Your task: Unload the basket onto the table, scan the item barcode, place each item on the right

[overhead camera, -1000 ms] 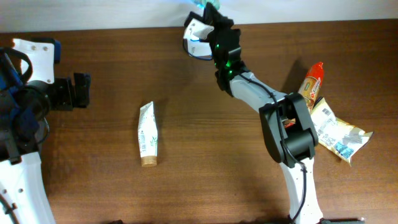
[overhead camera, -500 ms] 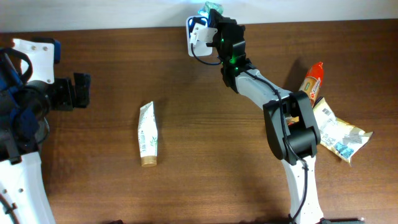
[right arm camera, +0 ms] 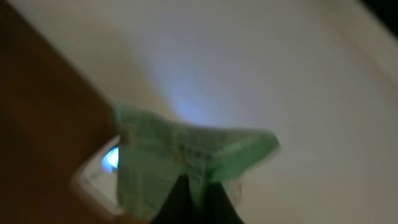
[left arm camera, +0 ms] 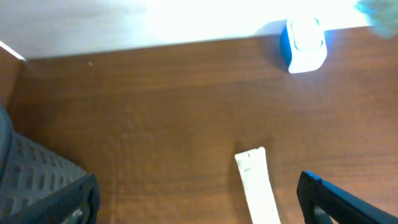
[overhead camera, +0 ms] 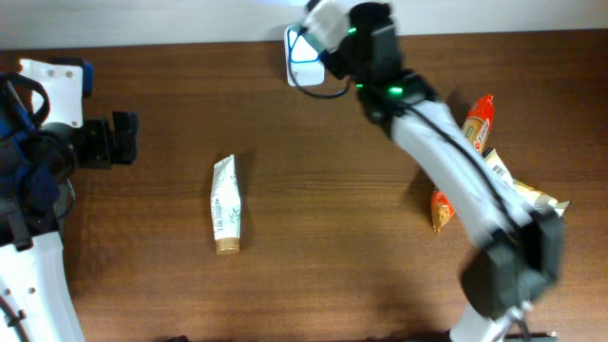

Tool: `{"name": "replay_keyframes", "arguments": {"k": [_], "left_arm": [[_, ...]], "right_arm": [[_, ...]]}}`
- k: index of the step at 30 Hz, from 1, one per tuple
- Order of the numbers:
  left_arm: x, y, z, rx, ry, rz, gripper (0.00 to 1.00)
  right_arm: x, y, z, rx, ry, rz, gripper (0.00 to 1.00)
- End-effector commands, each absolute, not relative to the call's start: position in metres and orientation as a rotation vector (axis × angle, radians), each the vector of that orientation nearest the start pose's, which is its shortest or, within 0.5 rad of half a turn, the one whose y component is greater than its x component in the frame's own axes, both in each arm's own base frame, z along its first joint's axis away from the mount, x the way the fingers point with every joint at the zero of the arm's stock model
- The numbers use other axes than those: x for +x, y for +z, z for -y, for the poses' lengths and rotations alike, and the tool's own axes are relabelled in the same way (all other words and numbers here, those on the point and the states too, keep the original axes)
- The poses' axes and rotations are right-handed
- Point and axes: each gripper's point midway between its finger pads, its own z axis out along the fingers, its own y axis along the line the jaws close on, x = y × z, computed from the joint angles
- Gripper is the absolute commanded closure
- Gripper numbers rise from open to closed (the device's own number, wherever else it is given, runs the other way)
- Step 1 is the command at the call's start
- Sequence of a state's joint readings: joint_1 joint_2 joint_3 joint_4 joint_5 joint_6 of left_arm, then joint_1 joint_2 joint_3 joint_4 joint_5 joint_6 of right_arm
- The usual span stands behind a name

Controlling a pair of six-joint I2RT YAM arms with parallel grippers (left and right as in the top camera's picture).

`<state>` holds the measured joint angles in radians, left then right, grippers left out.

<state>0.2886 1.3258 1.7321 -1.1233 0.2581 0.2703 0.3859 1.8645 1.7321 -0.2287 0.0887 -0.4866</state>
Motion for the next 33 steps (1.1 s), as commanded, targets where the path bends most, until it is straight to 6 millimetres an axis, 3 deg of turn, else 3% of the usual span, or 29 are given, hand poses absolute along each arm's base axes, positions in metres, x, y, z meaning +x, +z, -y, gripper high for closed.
{"name": "replay_keyframes", "arguments": {"k": [1,4,6,9,12,13,15,16,17,19,21,22,23,24,25,26,27,30,33], "left_arm": [[0.335,0.368,-0.053,0.134,0.004,-2.241,0.01],[0.335,0.368,-0.053,0.134,0.004,-2.241,0.01],[0.335,0.368,-0.053,0.134,0.004,-2.241,0.01],[0.335,0.368,-0.053,0.134,0.004,-2.241,0.01],[0.335,0.369,-0.053,0.135,0.004,-2.241,0.01],[0.335,0.368,-0.053,0.134,0.004,-2.241,0.01],[0.335,0.368,-0.053,0.134,0.004,-2.241,0.01],[0.335,0.369,-0.053,0.135,0.004,-2.241,0.01],[0.335,0.369,-0.053,0.135,0.004,-2.241,0.01],[0.335,0.368,-0.053,0.134,0.004,-2.241,0.01],[0.335,0.368,-0.053,0.134,0.004,-2.241,0.01],[0.335,0.369,-0.053,0.135,0.004,-2.241,0.01],[0.335,0.368,-0.053,0.134,0.004,-2.241,0.01],[0.335,0.368,-0.053,0.134,0.004,-2.241,0.01],[0.335,0.368,-0.053,0.134,0.004,-2.241,0.01],[0.335,0.368,-0.053,0.134,0.004,-2.241,0.01],[0.335,0.369,-0.053,0.134,0.004,-2.241,0.01],[0.335,0.368,-0.053,0.134,0.004,-2.241,0.01],[0.335,0.368,-0.053,0.134,0.004,-2.241,0.01]], "right_arm": [[0.472,0.358,-0.148,-0.242,0.146,-2.003,0.96],[0.415,0.325,-0.066,-0.074,0.044,-2.292,0.96],[0.386,0.275,0.000,0.165,-0.043,-2.538,0.96],[0.368,0.223,0.065,0.542,-0.086,-2.684,0.96],[0.353,0.163,0.099,0.761,0.006,-2.821,0.96],[0.349,0.145,0.108,0.819,0.017,-2.862,0.84],[0.346,0.133,0.112,0.851,0.017,-2.897,0.49],[0.348,0.137,0.113,0.842,0.017,-2.884,0.45],[0.362,0.153,0.096,0.724,0.161,-2.857,0.44],[0.391,0.185,0.042,0.433,0.483,-2.777,0.42],[0.406,0.199,-0.017,0.199,0.631,-2.728,0.40],[0.411,0.199,-0.059,0.057,0.672,-2.721,0.39],[0.416,0.196,-0.102,-0.023,0.711,-2.717,0.36],[0.417,0.192,-0.131,-0.063,0.740,-2.715,0.34],[0.418,0.186,-0.166,-0.110,0.776,-2.716,0.24],[0.416,0.174,-0.212,-0.167,0.824,-2.722,0.06],[0.412,0.164,-0.240,-0.196,0.854,-2.731,0.01],[0.392,0.124,-0.321,-0.314,0.922,-2.769,0.01],[0.375,0.097,-0.372,-0.460,0.958,-2.741,0.01]]}}
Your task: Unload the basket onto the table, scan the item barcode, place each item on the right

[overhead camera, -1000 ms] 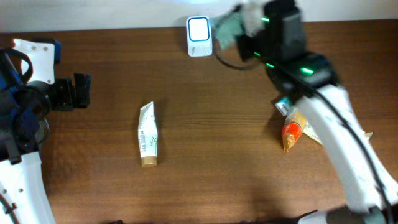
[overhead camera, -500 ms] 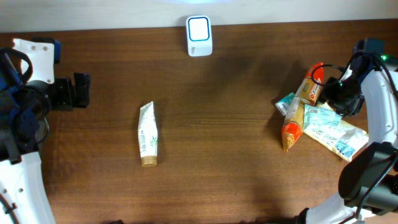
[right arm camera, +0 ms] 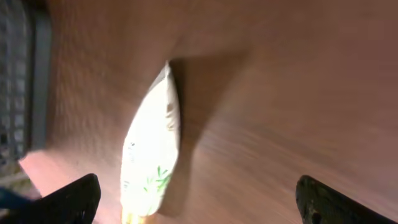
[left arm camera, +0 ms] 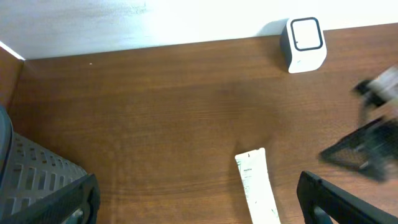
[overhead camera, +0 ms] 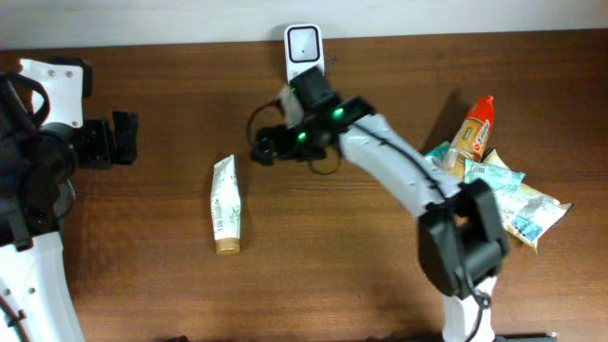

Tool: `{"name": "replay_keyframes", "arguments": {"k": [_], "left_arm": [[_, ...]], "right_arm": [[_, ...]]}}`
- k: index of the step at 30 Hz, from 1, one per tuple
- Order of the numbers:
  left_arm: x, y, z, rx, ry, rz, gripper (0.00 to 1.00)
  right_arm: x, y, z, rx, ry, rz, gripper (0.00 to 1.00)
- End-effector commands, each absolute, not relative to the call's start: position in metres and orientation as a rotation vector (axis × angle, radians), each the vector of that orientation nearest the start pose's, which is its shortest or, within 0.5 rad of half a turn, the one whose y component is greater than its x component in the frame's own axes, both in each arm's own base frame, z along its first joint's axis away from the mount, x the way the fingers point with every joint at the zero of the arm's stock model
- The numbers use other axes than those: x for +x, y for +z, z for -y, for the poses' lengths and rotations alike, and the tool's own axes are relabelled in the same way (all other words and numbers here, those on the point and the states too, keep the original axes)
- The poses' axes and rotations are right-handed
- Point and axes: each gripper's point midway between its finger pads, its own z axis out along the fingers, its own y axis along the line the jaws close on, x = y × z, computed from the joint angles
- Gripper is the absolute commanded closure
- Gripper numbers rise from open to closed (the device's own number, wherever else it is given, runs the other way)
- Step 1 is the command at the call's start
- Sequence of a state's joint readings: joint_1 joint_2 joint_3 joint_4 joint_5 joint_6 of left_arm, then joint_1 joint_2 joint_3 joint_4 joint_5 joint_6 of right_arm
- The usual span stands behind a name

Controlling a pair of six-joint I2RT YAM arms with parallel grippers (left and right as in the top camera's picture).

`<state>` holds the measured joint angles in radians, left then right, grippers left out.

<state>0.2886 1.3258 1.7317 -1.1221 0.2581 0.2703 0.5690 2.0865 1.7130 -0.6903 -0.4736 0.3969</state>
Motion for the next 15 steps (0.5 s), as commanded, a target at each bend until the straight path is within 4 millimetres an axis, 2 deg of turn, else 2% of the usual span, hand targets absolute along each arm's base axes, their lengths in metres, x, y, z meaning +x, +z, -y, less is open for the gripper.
{"name": "replay_keyframes", "arguments": {"k": [1,3,5,8,10,13,14,15], "left_arm": [[0.335,0.368,-0.053,0.134,0.004,-2.241,0.01],[0.335,0.368,-0.053,0.134,0.004,-2.241,0.01],[0.335,0.368,-0.053,0.134,0.004,-2.241,0.01],[0.335,0.368,-0.053,0.134,0.004,-2.241,0.01],[0.335,0.368,-0.053,0.134,0.004,-2.241,0.01],[0.335,0.368,-0.053,0.134,0.004,-2.241,0.01],[0.335,0.368,-0.053,0.134,0.004,-2.241,0.01],[0.335,0.368,-0.053,0.134,0.004,-2.241,0.01]], "right_arm": [[0.371,0.092,-0.384,-0.496,0.970,-2.725,0.01],[0.365,0.080,-0.408,-0.560,0.965,-2.686,0.01],[0.361,0.056,-0.423,-0.596,0.852,-2.668,0.01],[0.353,0.030,-0.440,-0.703,0.784,-2.631,0.02],[0.350,0.010,-0.442,-0.713,0.774,-2.655,0.09],[0.349,0.004,-0.441,-0.713,0.770,-2.668,0.53],[0.349,0.004,-0.441,-0.713,0.770,-2.669,0.83],[0.348,0.004,-0.440,-0.713,0.767,-2.675,0.96]]}}
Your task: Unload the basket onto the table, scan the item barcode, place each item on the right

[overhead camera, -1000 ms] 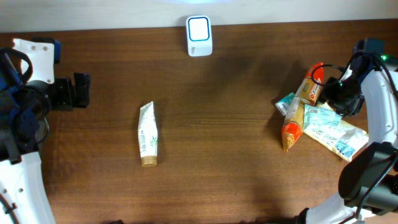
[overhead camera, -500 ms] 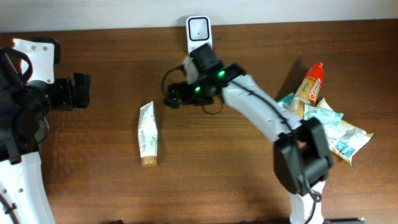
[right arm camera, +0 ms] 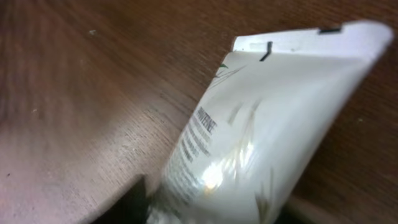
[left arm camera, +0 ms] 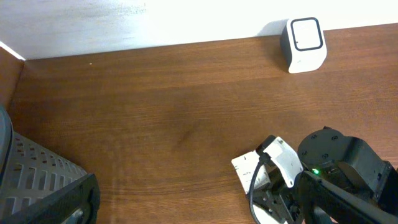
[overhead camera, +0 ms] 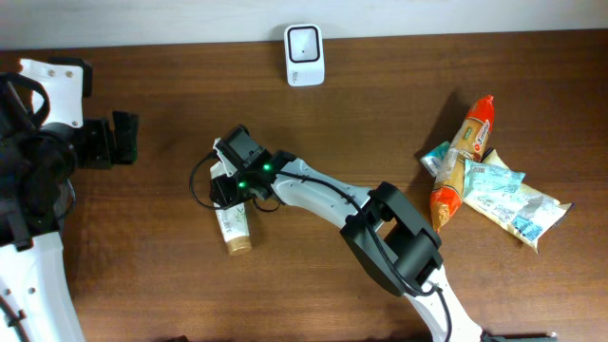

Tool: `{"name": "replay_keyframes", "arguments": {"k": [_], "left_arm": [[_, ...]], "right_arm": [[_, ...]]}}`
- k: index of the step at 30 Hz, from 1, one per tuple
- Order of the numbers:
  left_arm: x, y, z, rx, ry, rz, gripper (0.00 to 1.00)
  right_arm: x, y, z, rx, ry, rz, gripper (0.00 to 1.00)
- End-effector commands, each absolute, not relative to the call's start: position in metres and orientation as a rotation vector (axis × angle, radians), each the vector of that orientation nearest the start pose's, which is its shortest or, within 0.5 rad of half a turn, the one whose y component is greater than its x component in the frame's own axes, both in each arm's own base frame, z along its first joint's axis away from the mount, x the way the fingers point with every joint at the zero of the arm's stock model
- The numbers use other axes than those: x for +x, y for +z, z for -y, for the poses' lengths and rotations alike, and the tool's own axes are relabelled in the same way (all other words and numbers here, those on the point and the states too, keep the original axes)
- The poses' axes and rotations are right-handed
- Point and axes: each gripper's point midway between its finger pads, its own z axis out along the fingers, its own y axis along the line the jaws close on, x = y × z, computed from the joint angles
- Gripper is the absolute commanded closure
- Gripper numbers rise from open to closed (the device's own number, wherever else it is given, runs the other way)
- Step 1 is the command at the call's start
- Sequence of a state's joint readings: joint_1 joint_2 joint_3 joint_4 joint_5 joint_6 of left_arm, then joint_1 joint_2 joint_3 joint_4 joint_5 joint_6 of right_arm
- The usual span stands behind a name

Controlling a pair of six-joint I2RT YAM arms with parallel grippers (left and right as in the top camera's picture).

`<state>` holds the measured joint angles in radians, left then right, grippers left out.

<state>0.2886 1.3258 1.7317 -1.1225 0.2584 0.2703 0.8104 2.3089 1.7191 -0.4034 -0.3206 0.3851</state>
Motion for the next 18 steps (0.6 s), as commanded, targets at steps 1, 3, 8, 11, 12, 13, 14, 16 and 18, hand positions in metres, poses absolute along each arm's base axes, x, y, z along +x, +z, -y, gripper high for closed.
{"name": "replay_keyframes", "arguments": {"k": [1,3,8,11,12,13,14,16,18], "left_arm": [[0.335,0.368,-0.053,0.134,0.004,-2.241,0.01],[0.335,0.368,-0.053,0.134,0.004,-2.241,0.01],[0.335,0.368,-0.053,0.134,0.003,-2.242,0.01],[0.335,0.368,-0.053,0.134,0.004,-2.241,0.01],[0.335,0.368,-0.053,0.134,0.004,-2.241,0.01],[0.335,0.368,-0.053,0.134,0.004,-2.241,0.01],[0.335,0.368,-0.053,0.134,0.004,-2.241,0.01],[0.335,0.368,-0.053,0.134,0.004,-2.241,0.01],[0.335,0.368,-0.053,0.134,0.004,-2.241,0.01]], "right_arm": [[0.348,0.003,-0.438,-0.710,0.762,-2.682,0.96],[0.352,0.008,-0.426,-0.683,0.750,-2.711,0.96],[0.348,0.076,-0.394,-0.903,0.941,-2.647,0.96],[0.330,0.075,-0.365,-1.032,0.940,-2.727,0.96],[0.324,0.072,-0.357,-1.088,0.926,-2.742,0.96],[0.316,0.069,-0.352,-1.175,0.912,-2.732,0.96],[0.312,0.069,-0.349,-1.249,0.905,-2.708,0.85],[0.311,0.067,-0.345,-1.285,0.889,-2.699,0.46],[0.317,0.069,-0.339,-1.266,0.857,-2.714,0.42]]}}
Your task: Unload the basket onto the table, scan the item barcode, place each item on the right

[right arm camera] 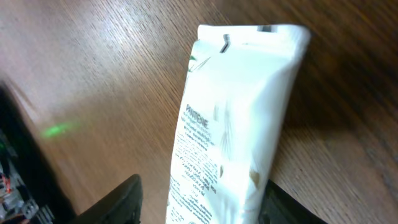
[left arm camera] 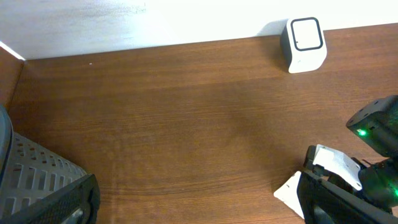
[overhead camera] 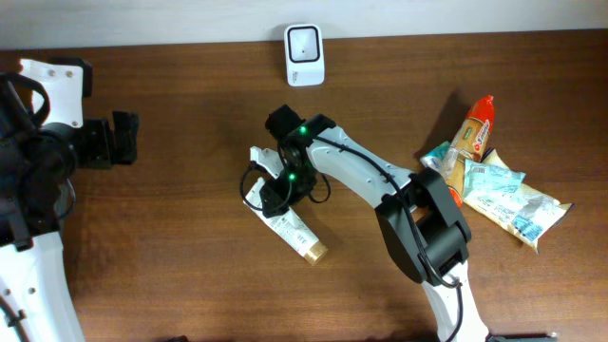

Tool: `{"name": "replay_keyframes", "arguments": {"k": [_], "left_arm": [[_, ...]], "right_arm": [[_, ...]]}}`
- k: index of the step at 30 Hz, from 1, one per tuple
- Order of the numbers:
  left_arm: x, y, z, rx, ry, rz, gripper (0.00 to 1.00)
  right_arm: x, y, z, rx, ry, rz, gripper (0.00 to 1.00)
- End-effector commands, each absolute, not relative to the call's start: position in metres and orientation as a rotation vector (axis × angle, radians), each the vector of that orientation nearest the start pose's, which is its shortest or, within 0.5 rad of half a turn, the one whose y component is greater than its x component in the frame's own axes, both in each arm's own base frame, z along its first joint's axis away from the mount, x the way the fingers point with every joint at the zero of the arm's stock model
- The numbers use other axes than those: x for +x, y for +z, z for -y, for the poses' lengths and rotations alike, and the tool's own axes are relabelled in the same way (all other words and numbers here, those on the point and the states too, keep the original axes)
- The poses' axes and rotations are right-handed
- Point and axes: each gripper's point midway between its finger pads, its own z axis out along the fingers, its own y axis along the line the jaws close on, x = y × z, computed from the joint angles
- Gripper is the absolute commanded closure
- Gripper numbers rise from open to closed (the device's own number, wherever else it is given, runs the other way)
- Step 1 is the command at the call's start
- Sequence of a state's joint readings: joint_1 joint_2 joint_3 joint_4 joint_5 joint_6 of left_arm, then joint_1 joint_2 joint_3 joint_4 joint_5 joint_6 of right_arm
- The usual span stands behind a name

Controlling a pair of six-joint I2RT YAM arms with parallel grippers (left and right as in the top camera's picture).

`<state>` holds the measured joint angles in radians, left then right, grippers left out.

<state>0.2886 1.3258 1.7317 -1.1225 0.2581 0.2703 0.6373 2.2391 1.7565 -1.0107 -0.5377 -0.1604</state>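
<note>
The white tube (overhead camera: 285,220) with a gold cap lies slanted mid-table, cap toward the lower right. My right gripper (overhead camera: 283,188) is shut on its flat upper end. In the right wrist view the tube (right arm camera: 239,118) fills the space between the two dark fingers (right arm camera: 127,199), printed text facing the camera. The white scanner (overhead camera: 304,43) stands at the far edge, also in the left wrist view as the scanner (left arm camera: 303,43). My left gripper (overhead camera: 119,140) stays open at the far left, holding nothing; the tube's corner (left arm camera: 289,196) shows by its right finger.
A heap of snack packs (overhead camera: 480,180), orange and green, lies at the right. A grey basket (left arm camera: 31,174) sits at the lower left of the left wrist view. The table's far edge runs just behind the scanner.
The tube has moved to the right and turned from upright in the view to slanted, held by my right gripper. The left arm has not moved.
My right gripper held a green packet at the scanner. Then it was open over the table between scanner and tube, the packet back in the heap at the right. Then it sat on the tube's upper end, and now holds the tube nearer mid-table.
</note>
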Motion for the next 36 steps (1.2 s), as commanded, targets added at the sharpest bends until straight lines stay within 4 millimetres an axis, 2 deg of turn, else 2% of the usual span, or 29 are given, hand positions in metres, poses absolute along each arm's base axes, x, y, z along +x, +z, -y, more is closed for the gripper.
{"name": "replay_keyframes", "arguments": {"k": [1,4,6,9,11,15,16,17,19,20,21,22,25,26,27,29,32,36], "left_arm": [[0.335,0.368,-0.053,0.134,0.004,-2.241,0.01],[0.335,0.368,-0.053,0.134,0.004,-2.241,0.01],[0.335,0.368,-0.053,0.134,0.004,-2.241,0.01],[0.335,0.368,-0.053,0.134,0.004,-2.241,0.01],[0.335,0.368,-0.053,0.134,0.003,-2.242,0.01],[0.335,0.368,-0.053,0.134,0.004,-2.241,0.01],[0.335,0.369,-0.053,0.135,0.004,-2.241,0.01],[0.335,0.368,-0.053,0.134,0.004,-2.241,0.01],[0.335,0.368,-0.053,0.134,0.004,-2.241,0.01],[0.335,0.368,-0.053,0.134,0.003,-2.242,0.01],[0.335,0.368,-0.053,0.134,0.004,-2.241,0.01],[0.335,0.368,-0.053,0.134,0.004,-2.241,0.01],[0.335,0.369,-0.053,0.135,0.004,-2.241,0.01],[0.335,0.369,-0.053,0.135,0.004,-2.241,0.01],[0.335,0.369,-0.053,0.135,0.004,-2.241,0.01],[0.335,0.369,-0.053,0.134,0.004,-2.241,0.01],[0.335,0.368,-0.053,0.134,0.004,-2.241,0.01],[0.335,0.368,-0.053,0.134,0.003,-2.241,0.01]], "right_arm": [[0.321,0.077,-0.336,-1.254,0.851,-2.719,0.41],[0.327,0.101,-0.330,-1.247,0.780,-2.739,0.40],[0.314,0.110,-0.324,-1.249,0.775,-2.810,0.40],[0.283,0.103,-0.317,-1.256,0.760,-2.960,0.41],[0.258,0.094,-0.317,-1.256,0.736,-3.061,0.41],[0.196,0.057,-0.300,-1.271,0.610,-3.320,0.46],[0.188,0.048,-0.294,-1.248,0.571,-3.368,0.48],[0.188,0.036,-0.281,-1.177,0.444,-3.424,0.48],[0.201,0.022,-0.248,-1.063,0.139,-3.464,0.50],[0.227,0.017,-0.223,-0.984,-0.086,-3.417,0.52],[0.248,0.013,-0.208,-0.907,-0.176,-3.383,0.52],[0.271,0.009,-0.194,-0.823,-0.203,-3.343,0.52],[0.328,0.004,-0.186,-0.795,-0.071,-3.192,0.52],[0.346,0.010,-0.191,-0.746,-0.001,-3.149,0.52],[0.354,0.018,-0.204,-0.775,0.150,-3.111,0.51],[0.357,0.035,-0.241,-0.777,0.505,-3.048,0.51],[0.360,0.043,-0.266,-0.785,0.705,-2.974,0.51],[0.359,0.053,-0.284,-0.785,0.879,-2.916,0.51]]}}
